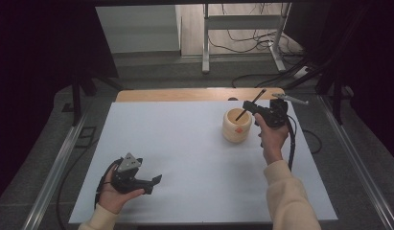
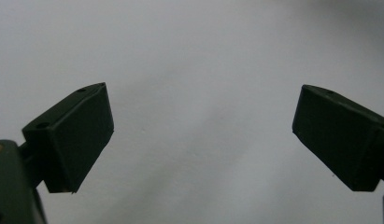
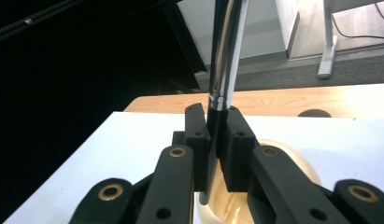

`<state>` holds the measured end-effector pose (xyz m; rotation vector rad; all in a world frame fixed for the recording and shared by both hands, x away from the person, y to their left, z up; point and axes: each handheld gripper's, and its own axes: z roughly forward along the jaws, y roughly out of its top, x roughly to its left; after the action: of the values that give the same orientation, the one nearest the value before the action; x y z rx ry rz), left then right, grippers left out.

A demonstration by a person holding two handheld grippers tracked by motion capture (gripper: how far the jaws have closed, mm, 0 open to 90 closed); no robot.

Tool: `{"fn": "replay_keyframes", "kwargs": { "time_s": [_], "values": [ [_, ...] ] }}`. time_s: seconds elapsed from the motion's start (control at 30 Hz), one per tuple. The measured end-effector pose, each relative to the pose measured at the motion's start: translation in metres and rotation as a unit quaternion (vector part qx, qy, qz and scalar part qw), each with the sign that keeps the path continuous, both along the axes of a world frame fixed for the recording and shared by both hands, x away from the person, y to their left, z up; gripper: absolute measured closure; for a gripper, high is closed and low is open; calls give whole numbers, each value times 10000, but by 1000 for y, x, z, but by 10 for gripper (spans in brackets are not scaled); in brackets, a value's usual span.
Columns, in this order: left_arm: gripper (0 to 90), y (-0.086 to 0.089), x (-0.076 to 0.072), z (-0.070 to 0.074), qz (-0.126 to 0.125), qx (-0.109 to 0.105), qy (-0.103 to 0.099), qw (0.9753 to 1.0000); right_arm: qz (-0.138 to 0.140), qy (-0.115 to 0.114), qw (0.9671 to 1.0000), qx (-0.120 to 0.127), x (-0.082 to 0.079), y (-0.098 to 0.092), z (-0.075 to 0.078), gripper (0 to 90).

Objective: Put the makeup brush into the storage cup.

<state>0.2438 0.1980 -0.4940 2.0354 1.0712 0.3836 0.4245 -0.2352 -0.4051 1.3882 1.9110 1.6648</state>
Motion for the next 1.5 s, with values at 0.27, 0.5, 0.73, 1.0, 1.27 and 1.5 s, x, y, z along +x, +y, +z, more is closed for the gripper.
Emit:
{"fn": "replay_keyframes", "kwargs": {
  "time_s": [0.27, 0.5, 0.73, 1.0, 1.27, 1.5],
  "values": [
    [59, -1, 0, 0, -18, 8, 19, 10000, -154, -31, 9998, -92, 11, -1, 3, 819],
    [57, -1, 0, -2, -21, 21, 47, 10000, -364, 94, 9991, -216, 18, -4, -5, 819],
    [56, 0, 0, -1, -10, 14, 46, 10000, -433, 124, 9974, -562, 19, 6, -15, 819],
    [54, 0, 1, -2, -6, 28, 82, 10000, -343, 248, 9973, -593, 19, 7, -28, 818],
    [54, 1, 1, -3, -6, 23, 80, 10000, -310, 170, 9965, -763, 20, 11, -29, 573],
    [54, 2, 2, -2, 15, -2, 78, 10000, -480, 116, 9954, -825, 14, 5, -22, 152]
  ]
}}
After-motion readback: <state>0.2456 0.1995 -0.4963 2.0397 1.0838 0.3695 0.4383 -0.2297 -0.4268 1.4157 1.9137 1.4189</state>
